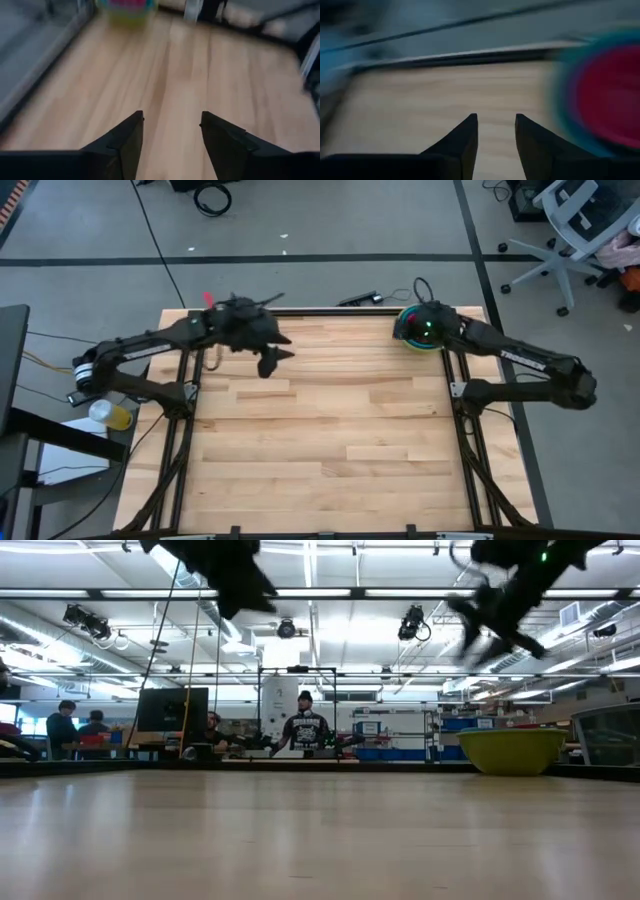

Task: Nest bowls inside each other
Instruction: Return to Home Position

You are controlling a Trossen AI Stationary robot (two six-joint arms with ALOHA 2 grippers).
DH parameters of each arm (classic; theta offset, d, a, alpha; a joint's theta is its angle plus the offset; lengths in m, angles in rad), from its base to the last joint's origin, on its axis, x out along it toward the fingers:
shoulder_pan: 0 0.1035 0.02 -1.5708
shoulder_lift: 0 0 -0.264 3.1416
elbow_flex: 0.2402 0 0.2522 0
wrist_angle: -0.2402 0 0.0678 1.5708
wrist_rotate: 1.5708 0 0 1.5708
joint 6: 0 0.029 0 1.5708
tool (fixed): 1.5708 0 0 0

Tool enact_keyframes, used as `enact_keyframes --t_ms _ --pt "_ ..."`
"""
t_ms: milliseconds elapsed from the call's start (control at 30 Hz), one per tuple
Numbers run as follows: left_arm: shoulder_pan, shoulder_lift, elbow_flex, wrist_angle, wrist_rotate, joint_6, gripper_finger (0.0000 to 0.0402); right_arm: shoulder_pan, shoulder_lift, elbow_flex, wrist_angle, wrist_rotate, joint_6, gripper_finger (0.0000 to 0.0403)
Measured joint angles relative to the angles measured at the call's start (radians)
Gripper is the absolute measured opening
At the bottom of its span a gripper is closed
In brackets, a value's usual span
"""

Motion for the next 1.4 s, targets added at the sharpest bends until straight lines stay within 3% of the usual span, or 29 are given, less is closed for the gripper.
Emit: enact_keyframes --t_ms 167,333,500,667,800,933,1100,1233,1400 --pt "-0.029 -0.197 -0.267 0.406 0.029 -0.108 0.0147 0.242 -0.003 0.000 0.389 -0.116 -0.180 0.0105" --pt "-0.061 -0.375 -0.541 0.647 0.047 -0.167 0.0075 0.485 0.069 0.000 0.686 -0.113 -0.420 0.0024" --pt "-0.122 -0.478 -0.634 0.656 0.178 -0.087 0.0010 0.635 0.117 0.000 0.674 -0.101 -0.566 0.0014" --pt "-0.171 -0.562 -0.689 0.667 0.174 -0.063 0.0007 0.720 0.085 -0.001 0.667 -0.073 -0.683 0.0007" --pt "-0.162 -0.638 -0.749 0.702 0.051 -0.056 0.0004 0.741 -0.016 -0.058 0.672 -0.053 -0.764 0.0004" --pt "-0.128 -0.712 -0.775 0.719 0.040 0.052 0.0003 0.726 -0.173 -0.182 0.688 -0.056 -0.729 0.0003" --pt "-0.093 -0.765 -0.777 0.683 0.051 0.074 0.0003 0.692 -0.346 -0.375 0.893 -0.160 -0.769 0.0002" --pt "-0.091 -0.780 -0.778 0.593 0.064 0.078 0.0002 0.619 -0.394 -0.488 0.966 -0.246 -0.715 0.0002" --pt "-0.091 -0.796 -0.855 0.655 0.064 0.070 0.0002 0.548 -0.408 -0.563 1.010 -0.336 -0.696 0.0001"
